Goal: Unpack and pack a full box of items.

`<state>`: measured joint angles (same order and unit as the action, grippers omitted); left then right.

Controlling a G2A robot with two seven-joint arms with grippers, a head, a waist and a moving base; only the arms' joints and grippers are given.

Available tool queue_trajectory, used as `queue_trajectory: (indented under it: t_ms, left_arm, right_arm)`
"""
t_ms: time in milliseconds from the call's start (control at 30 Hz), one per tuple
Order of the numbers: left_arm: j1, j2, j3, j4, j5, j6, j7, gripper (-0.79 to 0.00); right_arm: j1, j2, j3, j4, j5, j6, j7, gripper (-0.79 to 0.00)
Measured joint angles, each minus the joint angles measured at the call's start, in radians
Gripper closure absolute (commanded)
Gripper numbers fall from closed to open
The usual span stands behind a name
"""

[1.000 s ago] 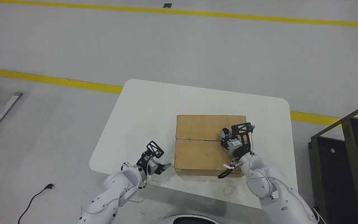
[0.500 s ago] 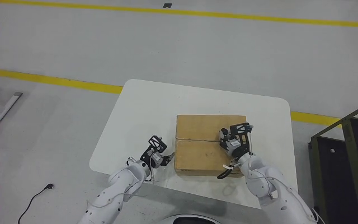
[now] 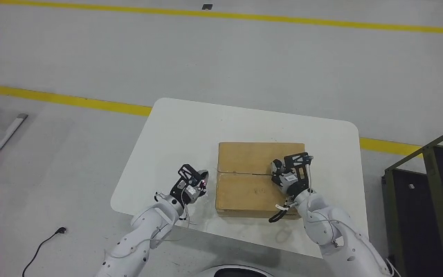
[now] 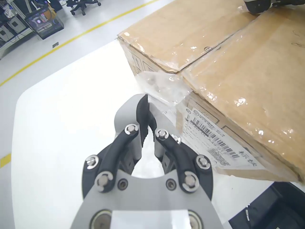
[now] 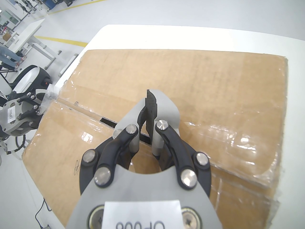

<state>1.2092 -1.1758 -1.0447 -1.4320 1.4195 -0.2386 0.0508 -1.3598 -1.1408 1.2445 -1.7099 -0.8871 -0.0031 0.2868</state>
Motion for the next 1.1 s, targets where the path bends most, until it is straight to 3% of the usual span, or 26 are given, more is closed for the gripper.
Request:
queue_trajectory:
  t_ms: [400, 433, 467, 600, 700, 1033, 1100]
  left_arm:
    - [-0.007, -0.007, -0.011, -0.025, 0.082, 0.088, 0.037, -0.012]
    - [-0.008, -0.009, -0.011, -0.025, 0.083, 0.098, 0.04, -0.163]
    - [-0.008, -0.01, -0.011, -0.025, 0.084, 0.107, 0.042, -0.234]
    - [-0.014, -0.016, -0.009, -0.023, 0.09, 0.143, 0.047, -0.246]
    - [-0.021, -0.022, -0.004, -0.017, 0.093, 0.159, 0.055, -0.302]
    - [-0.05, -0.038, 0.024, 0.005, 0.138, 0.183, 0.078, -0.259]
    - [-0.056, -0.041, 0.029, 0.009, 0.155, 0.197, 0.087, -0.286]
  right_arm:
    - [0.002, -0.007, -0.004, 0.003, -0.014, -0.002, 0.008, 0.0]
    - [0.002, -0.008, -0.005, 0.004, -0.016, -0.002, 0.008, 0.0]
    - [0.002, -0.008, -0.005, 0.006, -0.016, -0.003, 0.008, 0.0]
    - [0.0, -0.01, -0.005, 0.008, -0.019, -0.007, 0.009, 0.0]
    - [-0.001, -0.012, -0.004, 0.008, -0.02, -0.009, 0.01, 0.0]
    - [-0.008, -0.016, 0.007, -0.002, -0.017, -0.009, 0.011, 0.0]
    - [-0.009, -0.017, 0.009, -0.004, -0.014, -0.006, 0.012, 0.0]
